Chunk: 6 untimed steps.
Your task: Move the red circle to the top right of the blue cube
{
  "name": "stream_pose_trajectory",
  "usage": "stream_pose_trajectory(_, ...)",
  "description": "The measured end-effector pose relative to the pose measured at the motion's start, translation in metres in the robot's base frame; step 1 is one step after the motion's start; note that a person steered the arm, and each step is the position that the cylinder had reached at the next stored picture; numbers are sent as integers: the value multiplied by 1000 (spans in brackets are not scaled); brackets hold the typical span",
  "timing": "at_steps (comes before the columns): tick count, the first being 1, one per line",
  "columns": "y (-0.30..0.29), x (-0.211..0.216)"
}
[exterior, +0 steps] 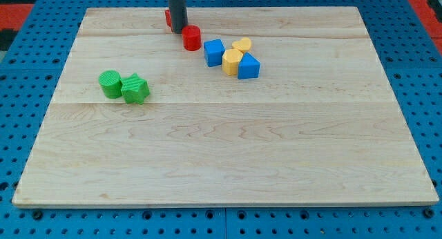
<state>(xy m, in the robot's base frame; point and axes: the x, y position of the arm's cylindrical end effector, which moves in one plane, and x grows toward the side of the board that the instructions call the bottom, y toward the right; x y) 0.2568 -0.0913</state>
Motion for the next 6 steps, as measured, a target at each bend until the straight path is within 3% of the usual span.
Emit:
stream_pose_trajectory(2,-23,23)
stream_pose_trajectory(5,69,21)
stream_pose_trajectory(6,39,21)
